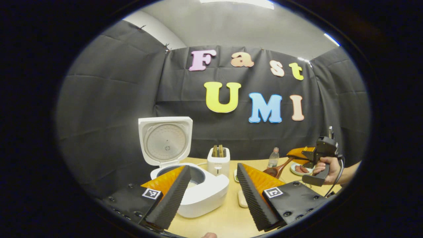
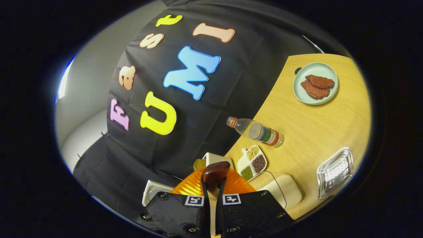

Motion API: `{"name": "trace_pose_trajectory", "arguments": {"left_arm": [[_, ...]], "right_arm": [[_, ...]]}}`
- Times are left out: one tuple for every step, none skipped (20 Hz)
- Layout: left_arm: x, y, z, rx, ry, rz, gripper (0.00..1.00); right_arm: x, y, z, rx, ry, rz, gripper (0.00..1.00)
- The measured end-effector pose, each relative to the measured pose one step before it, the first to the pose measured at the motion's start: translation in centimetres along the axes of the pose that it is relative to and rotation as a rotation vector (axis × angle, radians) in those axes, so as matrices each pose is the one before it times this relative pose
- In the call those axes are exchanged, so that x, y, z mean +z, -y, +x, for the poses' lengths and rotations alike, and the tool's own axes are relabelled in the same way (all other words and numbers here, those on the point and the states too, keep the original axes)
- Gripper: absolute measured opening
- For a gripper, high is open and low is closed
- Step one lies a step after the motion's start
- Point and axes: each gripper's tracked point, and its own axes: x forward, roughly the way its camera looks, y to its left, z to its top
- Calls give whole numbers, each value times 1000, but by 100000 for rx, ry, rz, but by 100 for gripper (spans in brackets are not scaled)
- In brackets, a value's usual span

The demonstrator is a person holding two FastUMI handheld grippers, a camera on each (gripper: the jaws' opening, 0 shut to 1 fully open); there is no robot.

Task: Close the left gripper, press the button to open the rice cooker; take a wooden spoon from the chopstick holder with the right hand, scoop a spoonful of rice and pour it into the rice cooker, then put the wooden spoon back into the chopstick holder.

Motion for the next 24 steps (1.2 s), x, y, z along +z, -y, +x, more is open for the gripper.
{"name": "trace_pose_trajectory", "arguments": {"left_arm": [[36,221,-76,-598,323,252,97],[8,91,-120,-475,294,271,97],[-27,92,-87,-776,294,-19,97],[-8,110,-67,-877,448,-288,97],[-7,-12,-140,-744,575,-393,97],[-163,-163,-204,-366,308,-197,97],[-256,-347,-95,-129,92,30,97],[-251,-306,-116,-19,76,-50,97],[-172,-316,-160,-8,-43,-208,97],[-244,-300,-173,14,-150,-144,97],[-330,-424,-53,389,-300,20,97],[-212,-298,-120,125,-213,-233,97],[-304,-151,-116,229,-295,-320,97],[-138,-219,-93,190,-166,-336,97],[-335,-211,-165,84,-307,-342,97],[-123,-186,-127,-54,-99,-226,97],[-173,-104,-65,-198,20,-146,97],[-113,-132,-80,-121,109,93,96],[-206,-245,-65,115,-73,351,97],[16,-141,-77,-51,78,444,96],[-172,-184,5,8,91,414,96],[-98,-145,-98,-148,-226,41,96],[-213,-136,-60,-98,-41,-130,95],[-42,-104,-75,128,-152,-141,97]], "right_arm": [[388,-764,-298,1785,907,3878,6],[362,-750,-304,2088,958,3662,6],[129,-739,-155,1954,522,2480,6],[-98,-908,-37,2154,2,2770,6],[-53,-1028,9,2387,-51,2053,6],[-271,-679,108,1600,-403,906,6],[-221,-881,166,1418,-578,732,6],[-446,-903,239,1580,-742,487,6],[-419,-779,251,1187,-930,-32,6],[-491,-926,270,1361,-1212,-240,6],[-525,-863,306,1370,-1281,-376,6],[-652,-904,348,1220,-1347,-369,6],[-591,-786,491,1324,-1240,-331,6],[-675,-655,545,1216,-1301,-597,6],[-692,-619,699,1121,-1663,-47,6],[-925,-369,734,925,-1636,-120,6],[-954,-376,994,810,-2081,-441,6],[-802,-433,856,451,-1813,-374,6],[-833,-244,982,391,-2019,-547,6],[-991,-316,1063,320,-2100,-531,6],[-860,-241,1142,705,-1811,-851,6],[-767,-312,1091,383,-1708,-674,6],[-853,-15,1281,-59,-2126,-652,6],[-869,18,1182,158,-2042,-1171,6]]}}
